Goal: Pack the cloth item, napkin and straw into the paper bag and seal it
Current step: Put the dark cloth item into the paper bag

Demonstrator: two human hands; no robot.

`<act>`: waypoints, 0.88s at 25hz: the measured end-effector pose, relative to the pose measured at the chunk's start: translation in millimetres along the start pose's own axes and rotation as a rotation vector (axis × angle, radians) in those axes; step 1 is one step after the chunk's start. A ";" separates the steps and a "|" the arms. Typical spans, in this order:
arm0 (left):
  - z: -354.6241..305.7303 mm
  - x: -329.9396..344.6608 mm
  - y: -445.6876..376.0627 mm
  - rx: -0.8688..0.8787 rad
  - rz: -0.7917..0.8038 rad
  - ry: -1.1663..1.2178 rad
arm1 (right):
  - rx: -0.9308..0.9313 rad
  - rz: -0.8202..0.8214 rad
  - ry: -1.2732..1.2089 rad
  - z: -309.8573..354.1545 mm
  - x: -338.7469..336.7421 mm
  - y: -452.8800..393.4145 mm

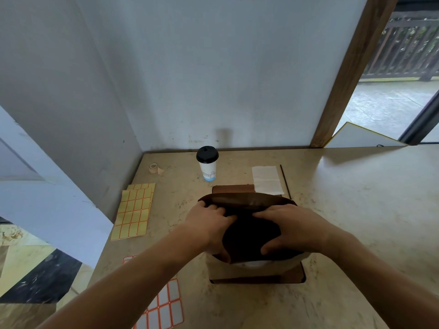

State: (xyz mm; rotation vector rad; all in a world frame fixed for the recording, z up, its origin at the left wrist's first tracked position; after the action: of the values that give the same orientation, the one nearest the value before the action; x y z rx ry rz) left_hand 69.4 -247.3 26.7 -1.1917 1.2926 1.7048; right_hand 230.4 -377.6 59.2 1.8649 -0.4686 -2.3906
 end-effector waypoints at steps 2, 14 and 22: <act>1.1 -0.6 -1.7 0.009 0.002 0.007 | -0.028 -0.011 -0.067 -1.8 -9.6 -5.4; 13.8 -0.9 -9.8 0.045 0.032 0.040 | 0.082 -0.251 -0.145 -5.7 -62.9 -150.3; 11.6 5.4 -5.5 0.021 -0.068 0.055 | 0.072 -0.088 -0.002 -5.0 -49.5 -263.4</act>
State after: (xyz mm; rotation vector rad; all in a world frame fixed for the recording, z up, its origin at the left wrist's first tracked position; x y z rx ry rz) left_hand 69.3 -234.7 20.8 -1.2644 1.2846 1.6161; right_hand 281.8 -116.1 30.0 1.9531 -0.4884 -2.4626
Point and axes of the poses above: each hand's wrist, its own y-axis away from the middle knuckle, its own x-axis out of the palm, z = x × y, the point moved 1 cm from there along -y, towards the middle knuckle, and after that the axes turned 6 degrees about x, right-handed, at the moved point
